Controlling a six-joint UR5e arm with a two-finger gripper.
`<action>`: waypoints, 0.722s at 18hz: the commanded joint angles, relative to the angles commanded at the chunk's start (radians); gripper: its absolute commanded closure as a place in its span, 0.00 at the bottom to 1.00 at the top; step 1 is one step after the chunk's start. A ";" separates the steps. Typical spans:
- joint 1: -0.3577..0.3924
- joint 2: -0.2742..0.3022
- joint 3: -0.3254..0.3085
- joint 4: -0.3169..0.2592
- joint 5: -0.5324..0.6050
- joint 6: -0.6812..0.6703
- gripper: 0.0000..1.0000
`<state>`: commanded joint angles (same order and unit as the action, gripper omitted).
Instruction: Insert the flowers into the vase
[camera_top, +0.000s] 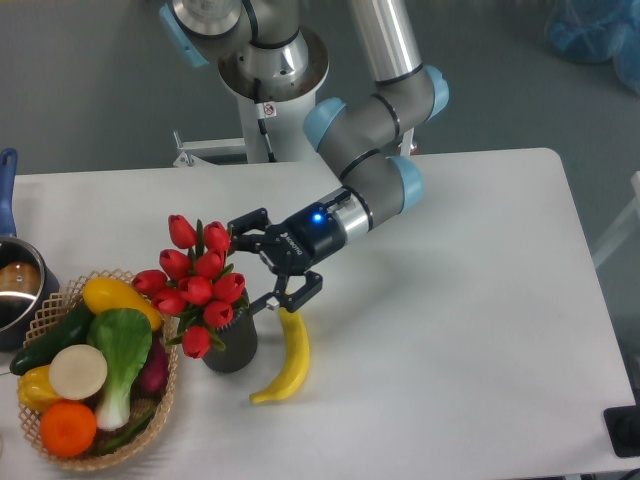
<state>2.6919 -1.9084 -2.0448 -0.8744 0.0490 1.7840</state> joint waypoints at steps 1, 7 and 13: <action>0.028 0.014 0.006 -0.002 0.012 -0.002 0.00; 0.183 0.075 0.044 -0.003 0.227 -0.014 0.00; 0.269 0.178 0.127 -0.009 0.585 -0.115 0.00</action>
<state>2.9605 -1.7305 -1.9176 -0.8836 0.6344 1.6692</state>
